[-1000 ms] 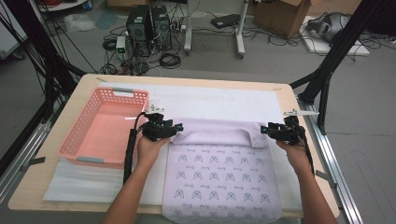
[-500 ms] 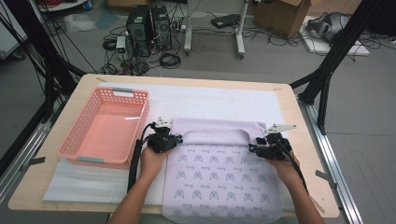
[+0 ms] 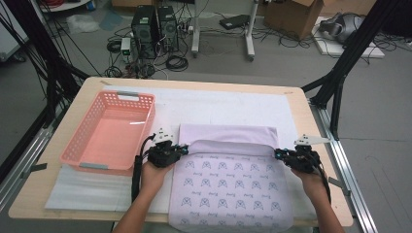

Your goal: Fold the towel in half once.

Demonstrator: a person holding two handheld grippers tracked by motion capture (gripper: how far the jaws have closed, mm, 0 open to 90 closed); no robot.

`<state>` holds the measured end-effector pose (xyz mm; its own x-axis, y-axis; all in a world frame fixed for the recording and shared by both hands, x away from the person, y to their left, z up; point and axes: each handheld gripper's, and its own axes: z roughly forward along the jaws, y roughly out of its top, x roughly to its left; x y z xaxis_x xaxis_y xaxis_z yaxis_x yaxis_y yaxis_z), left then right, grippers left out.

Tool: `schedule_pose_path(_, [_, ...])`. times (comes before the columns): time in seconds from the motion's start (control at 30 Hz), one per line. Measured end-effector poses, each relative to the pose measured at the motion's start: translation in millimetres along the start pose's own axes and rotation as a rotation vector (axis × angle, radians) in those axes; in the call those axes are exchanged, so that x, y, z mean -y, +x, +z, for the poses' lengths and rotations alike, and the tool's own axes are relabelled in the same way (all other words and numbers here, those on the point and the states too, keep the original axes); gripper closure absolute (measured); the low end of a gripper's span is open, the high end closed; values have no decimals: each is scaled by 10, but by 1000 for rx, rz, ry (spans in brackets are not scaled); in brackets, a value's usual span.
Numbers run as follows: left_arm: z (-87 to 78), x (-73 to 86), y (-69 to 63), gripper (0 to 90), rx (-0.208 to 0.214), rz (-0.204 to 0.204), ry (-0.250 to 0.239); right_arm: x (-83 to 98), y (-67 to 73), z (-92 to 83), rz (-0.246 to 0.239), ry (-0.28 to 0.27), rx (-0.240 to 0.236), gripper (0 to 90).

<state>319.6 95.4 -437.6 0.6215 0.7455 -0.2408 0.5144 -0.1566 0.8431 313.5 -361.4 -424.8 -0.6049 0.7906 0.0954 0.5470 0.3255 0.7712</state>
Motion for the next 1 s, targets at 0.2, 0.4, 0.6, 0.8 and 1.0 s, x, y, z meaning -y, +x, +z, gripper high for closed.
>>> schedule_pose_path(0.2, [-129,179,-78,847,24,14,-9,235,-3,-191,17,-8,-40,892])
schedule_pose_path(0.4, [-111,228,-107,659,12,-1,-17,286,66,-286,83,-90,-30,671])
schedule_pose_path(0.6, [-134,262,-136,530,18,-40,-34,271,182,-97,102,-30,63,582])
schedule_pose_path(0.8, [-207,313,-170,550,9,-12,-19,310,235,7,61,27,98,834])
schedule_pose_path(1.0, [-194,328,-228,649,9,25,6,345,243,-94,57,11,68,859])
